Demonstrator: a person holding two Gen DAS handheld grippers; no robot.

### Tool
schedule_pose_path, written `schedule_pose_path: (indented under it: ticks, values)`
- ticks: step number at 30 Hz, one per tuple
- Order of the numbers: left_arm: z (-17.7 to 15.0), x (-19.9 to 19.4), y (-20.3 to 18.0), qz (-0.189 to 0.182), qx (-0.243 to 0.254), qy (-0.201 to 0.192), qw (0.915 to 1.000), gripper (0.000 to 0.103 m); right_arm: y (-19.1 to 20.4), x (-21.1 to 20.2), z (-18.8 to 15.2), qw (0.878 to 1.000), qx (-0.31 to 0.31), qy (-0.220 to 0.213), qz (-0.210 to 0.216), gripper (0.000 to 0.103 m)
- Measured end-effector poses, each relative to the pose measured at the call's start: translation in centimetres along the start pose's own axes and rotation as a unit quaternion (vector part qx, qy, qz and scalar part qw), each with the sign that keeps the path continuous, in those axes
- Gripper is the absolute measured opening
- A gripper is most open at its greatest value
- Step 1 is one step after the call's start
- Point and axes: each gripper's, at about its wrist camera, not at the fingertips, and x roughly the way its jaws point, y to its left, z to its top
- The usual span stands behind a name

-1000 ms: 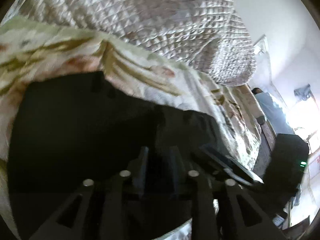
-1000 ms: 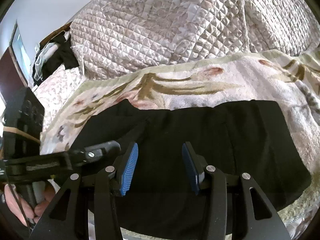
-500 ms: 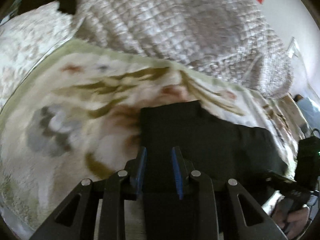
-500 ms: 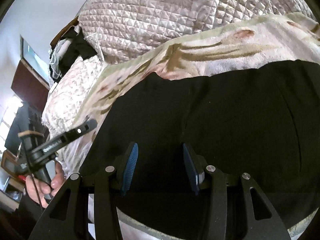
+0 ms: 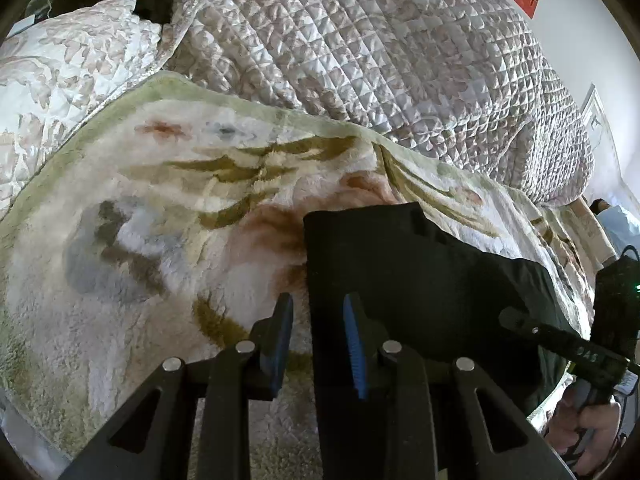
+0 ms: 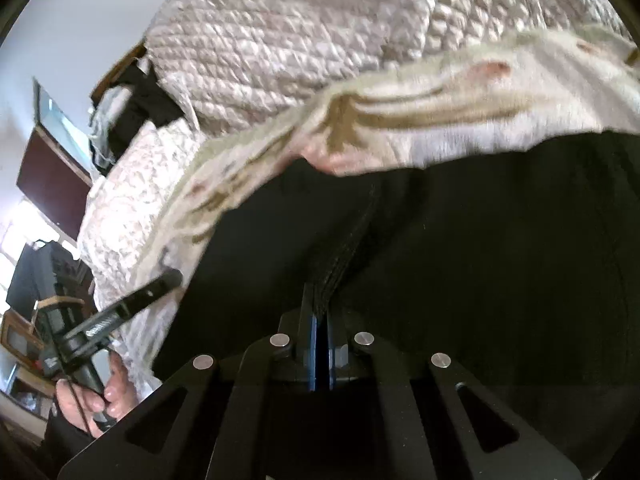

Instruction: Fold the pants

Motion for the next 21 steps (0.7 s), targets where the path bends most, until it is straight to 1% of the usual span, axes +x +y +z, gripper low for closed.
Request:
schedule_pose_path:
  ticks: [3,4,7,10,12,15,16,18,19,21]
  values:
    - [-0.1,0.0,0.0,-0.001,0.001,0.003,1.0,0.028,-0.8,0.5,-0.4,1.0,0.013,0.01,-0.02,0.002]
    - [-0.1,0.1,0.0,-0.002,0.001,0.005,1.0,0.028,-1.0,0.4,-0.6,1.0,0.02,0.008,-0.019,0.002]
    - [-0.3,0.1,-0.3,-0.004,0.007,0.006,0.9999,0.028,-0.7,-0.5,-0.4,1.0,0.012,-0.011,-0.025,0.002]
    - [-0.3,0.1,-0.6,-0.006,0.012,0.006,0.9999,0.028,-1.5,0.3,-0.6,0.999,0.022,0.007,-0.034,0.002]
    - [-0.3,0.2,-0.7,-0.007,0.013,0.008,0.9999,0.028,-1.4,0.3,-0.5,0.999,0.016,0.009,-0.03,0.002]
    - [-0.1,0.1,-0.9,-0.008,0.014,0.004,0.9999,0.028,-1.9,-0.2,-0.4,0.999,0.029,-0.001,-0.033,0.004]
    - [0.0,0.0,-1.0,-0.009,0.013,0.002,0.9999,0.028,-2.0,-0.5,-0.3,0.999,0.031,-0.007,-0.042,0.006]
    - [0.5,0.0,-1.3,-0.014,0.013,-0.002,0.9998,0.028,-1.7,-1.4,-0.2,0.997,0.023,-0.031,-0.07,0.009]
    - [0.7,0.1,-1.5,-0.018,0.012,-0.004,0.9998,0.028,-1.3,-2.2,0.0,0.996,0.01,-0.051,-0.079,0.009]
    - [1.2,0.6,-2.3,-0.028,0.016,-0.007,0.9995,0.028,-0.8,-3.0,0.2,0.995,-0.004,-0.073,-0.073,0.009]
